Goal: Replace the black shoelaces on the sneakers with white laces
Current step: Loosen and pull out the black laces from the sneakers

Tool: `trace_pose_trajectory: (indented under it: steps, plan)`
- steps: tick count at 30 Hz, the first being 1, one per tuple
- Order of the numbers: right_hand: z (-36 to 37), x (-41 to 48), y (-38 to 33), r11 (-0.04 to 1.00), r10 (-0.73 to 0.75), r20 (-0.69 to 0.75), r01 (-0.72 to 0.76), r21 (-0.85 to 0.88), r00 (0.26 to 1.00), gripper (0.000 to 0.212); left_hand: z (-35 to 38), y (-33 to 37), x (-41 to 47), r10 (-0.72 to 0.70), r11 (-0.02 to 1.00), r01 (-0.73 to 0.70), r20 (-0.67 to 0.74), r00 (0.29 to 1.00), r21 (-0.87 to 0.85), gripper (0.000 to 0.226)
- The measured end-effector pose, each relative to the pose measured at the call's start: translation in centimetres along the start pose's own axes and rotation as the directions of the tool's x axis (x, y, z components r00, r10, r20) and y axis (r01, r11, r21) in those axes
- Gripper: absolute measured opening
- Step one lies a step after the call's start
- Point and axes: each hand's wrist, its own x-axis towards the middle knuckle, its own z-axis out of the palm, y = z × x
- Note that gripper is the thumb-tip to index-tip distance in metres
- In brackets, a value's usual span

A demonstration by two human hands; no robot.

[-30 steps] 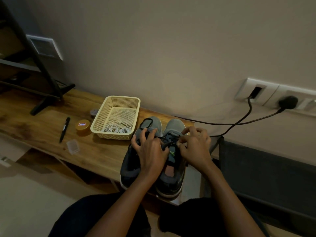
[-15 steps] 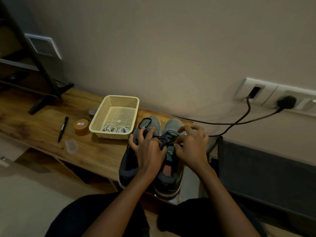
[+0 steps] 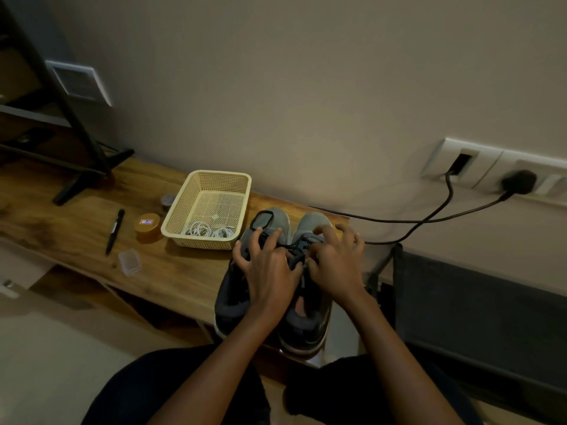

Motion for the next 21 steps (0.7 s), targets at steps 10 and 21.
trace_pose_trajectory:
  steps: [10, 21]
  plan:
    - [-2.5, -1.5, 2.2, 0.996, 0.033, -0.041, -0.029, 0.089, 0.999, 0.012, -0.2, -0.2, 0.2, -0.027, 1.000, 0.027, 0.011, 1.000, -0.015, 0.019]
    - [-2.0, 0.4, 5.0, 0.821, 0.431, 0.111, -0.441, 0.363, 0.895, 0.037, 0.5, 0.2, 0.5, 0.128, 0.992, -0.127, -0.003, 0.992, 0.025, 0.042]
